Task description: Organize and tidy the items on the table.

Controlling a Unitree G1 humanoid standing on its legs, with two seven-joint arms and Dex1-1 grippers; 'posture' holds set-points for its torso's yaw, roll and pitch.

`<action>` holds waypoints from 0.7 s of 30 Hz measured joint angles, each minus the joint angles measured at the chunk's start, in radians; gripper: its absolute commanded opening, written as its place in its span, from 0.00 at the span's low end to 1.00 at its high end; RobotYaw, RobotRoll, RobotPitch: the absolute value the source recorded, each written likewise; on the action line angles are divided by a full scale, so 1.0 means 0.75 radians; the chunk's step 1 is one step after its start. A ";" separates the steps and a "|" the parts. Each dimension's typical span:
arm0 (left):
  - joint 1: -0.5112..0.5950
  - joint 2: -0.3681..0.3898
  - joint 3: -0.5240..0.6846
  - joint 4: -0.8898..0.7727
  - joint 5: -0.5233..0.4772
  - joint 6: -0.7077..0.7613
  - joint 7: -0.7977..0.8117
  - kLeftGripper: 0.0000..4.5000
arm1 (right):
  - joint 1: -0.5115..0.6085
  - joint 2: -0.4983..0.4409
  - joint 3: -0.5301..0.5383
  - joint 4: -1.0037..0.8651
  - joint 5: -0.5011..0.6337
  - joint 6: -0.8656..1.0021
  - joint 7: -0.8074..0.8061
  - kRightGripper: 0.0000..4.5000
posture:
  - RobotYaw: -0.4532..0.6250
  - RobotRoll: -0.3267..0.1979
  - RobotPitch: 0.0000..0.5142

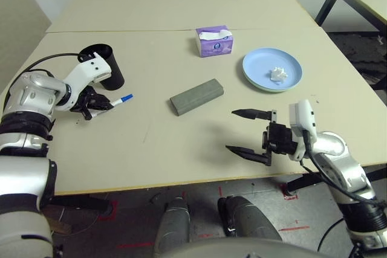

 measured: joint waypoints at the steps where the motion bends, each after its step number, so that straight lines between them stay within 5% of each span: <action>1: 0.000 0.000 0.000 0.001 0.000 0.000 0.000 0.06 | -0.004 0.001 0.001 0.000 0.000 0.003 0.000 1.00 | 0.32 0.62 0.26; 10: 0.113 0.027 0.053 -0.123 -0.079 -0.037 -0.143 0.06 | -0.023 0.008 0.006 0.001 0.000 0.010 -0.003 1.00 | 0.34 0.62 0.26; 16: 0.337 0.048 0.203 -0.471 -0.390 0.004 -0.436 0.06 | -0.031 0.011 0.016 0.016 0.000 0.010 0.001 1.00 | 0.36 0.62 0.25; 21: 0.350 0.016 0.479 -0.643 -0.660 0.160 -0.344 0.06 | -0.038 0.022 0.017 0.033 0.000 0.009 0.002 1.00 | 0.37 0.62 0.25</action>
